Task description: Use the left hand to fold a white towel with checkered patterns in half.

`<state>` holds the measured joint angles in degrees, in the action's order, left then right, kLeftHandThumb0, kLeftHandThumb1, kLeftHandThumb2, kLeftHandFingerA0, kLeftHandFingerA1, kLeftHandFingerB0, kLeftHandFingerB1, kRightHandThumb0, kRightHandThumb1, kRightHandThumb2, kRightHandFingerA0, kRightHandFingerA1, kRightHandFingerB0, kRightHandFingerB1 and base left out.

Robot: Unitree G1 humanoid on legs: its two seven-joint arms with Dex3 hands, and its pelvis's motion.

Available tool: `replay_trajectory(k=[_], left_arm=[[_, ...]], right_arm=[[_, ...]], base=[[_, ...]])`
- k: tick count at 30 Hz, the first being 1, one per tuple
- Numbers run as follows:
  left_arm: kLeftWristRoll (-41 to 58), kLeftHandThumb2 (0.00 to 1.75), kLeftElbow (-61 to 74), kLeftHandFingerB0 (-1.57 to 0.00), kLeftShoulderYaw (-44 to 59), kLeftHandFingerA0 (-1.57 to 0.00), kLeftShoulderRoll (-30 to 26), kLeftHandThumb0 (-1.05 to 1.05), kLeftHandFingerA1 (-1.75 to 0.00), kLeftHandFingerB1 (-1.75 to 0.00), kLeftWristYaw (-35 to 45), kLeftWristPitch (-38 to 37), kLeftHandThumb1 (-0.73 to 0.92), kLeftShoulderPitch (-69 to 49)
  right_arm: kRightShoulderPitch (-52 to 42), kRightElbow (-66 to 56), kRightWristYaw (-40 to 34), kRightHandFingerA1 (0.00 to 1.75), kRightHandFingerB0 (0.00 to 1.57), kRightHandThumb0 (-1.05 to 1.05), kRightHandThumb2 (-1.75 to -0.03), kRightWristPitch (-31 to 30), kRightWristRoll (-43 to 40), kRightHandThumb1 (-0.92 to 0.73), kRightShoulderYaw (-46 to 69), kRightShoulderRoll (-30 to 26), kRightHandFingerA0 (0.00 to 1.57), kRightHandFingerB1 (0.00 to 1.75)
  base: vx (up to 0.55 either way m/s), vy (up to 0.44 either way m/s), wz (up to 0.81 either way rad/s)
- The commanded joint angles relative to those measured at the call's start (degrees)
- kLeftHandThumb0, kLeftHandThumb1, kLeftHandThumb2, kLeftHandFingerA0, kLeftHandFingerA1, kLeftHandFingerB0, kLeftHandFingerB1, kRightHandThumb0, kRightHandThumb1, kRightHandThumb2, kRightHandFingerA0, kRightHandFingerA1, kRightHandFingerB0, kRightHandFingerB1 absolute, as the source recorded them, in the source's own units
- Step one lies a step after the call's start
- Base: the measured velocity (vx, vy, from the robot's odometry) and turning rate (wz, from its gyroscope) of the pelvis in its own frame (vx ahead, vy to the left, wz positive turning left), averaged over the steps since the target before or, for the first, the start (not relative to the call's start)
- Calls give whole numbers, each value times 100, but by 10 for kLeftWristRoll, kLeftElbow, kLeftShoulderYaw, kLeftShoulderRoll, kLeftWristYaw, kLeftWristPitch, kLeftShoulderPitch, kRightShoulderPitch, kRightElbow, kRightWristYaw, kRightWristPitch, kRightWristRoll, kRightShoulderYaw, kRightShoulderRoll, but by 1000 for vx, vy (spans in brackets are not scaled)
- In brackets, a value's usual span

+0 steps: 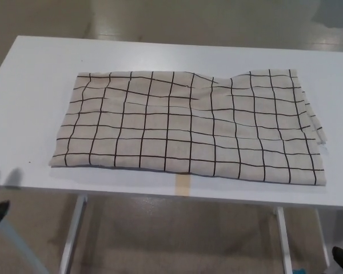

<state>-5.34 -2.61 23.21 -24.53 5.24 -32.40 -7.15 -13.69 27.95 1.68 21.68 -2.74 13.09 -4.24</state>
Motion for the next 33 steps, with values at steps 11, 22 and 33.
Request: replay_trajectory(k=[11, 22, 33], left_arm=[[-359, 80, -149, 0, -284, 0, -125, -74, 0, -1, 28, 62, 43, 291], [-398, 79, -233, 0, -376, 0, -140, -71, 0, -1, 14, 105, 42, 369], [-408, 78, -308, 0, -437, 0, -132, -71, 0, -1, -26, 134, 42, 404]], right_arm=[[0, 29, 9, 58, 34, -51, -83, 32, 5, -50, -13, -11, 42, 48], [6, 44, 5, 58, 35, -50, -83, 42, 6, -49, -13, -14, 43, 49], [2, 47, -9, 59, 35, -49, -83, 48, 23, -49, -19, -19, 43, 49]], base=[[0, 0, 0], [0, 0, 0], [0, 0, 0]])
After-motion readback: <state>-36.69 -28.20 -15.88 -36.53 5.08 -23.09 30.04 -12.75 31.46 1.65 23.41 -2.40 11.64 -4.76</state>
